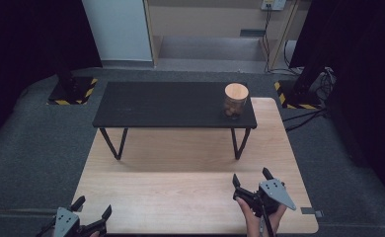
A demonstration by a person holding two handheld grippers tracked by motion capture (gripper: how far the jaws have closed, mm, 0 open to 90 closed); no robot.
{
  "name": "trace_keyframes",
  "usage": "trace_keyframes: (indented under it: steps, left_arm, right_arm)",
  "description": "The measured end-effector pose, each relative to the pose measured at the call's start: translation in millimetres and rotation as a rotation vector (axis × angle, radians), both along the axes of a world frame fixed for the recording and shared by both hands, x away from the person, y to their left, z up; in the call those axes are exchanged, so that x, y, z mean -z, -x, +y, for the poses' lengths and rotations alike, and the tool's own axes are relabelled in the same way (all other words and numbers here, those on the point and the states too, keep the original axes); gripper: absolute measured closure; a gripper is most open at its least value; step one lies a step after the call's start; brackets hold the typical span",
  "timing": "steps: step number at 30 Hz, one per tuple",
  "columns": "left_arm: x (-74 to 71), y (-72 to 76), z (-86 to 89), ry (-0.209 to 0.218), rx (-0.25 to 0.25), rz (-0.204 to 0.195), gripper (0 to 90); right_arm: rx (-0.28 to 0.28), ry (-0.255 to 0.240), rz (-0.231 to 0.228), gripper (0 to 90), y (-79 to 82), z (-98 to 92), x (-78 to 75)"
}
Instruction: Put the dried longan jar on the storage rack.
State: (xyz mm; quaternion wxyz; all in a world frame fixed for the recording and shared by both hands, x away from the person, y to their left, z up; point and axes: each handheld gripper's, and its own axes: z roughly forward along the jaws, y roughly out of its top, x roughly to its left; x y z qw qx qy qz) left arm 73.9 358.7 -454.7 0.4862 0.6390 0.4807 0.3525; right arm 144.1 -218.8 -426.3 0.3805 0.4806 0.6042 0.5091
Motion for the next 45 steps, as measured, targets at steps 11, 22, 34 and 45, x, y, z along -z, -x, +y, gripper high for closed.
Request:
trace_keyframes:
  steps: [11,22,34,45]
  left_arm:
    - [-1.4,-6.9,-1.1,0.009,0.007,-0.005,4.7]
    - [-1.7,-13.3,0.6,-0.004,-0.009,-0.013,4.7]
    - [-2.1,-19.7,-1.8,-0.005,-0.014,-0.018,4.6]
    - [-1.7,-20.4,-2.5,-0.007,-0.016,-0.016,4.7]
  right_arm:
    - [0.000,-0.042,-0.007,1.4,15.3,-4.3,25.0]
    - [0.016,-0.062,-0.024,1.5,28.5,-14.7,39.4]
    - [0.037,-0.084,-0.021,1.9,36.8,-19.3,54.5]
    - [0.039,-0.095,-0.016,1.9,38.9,-22.2,58.7]
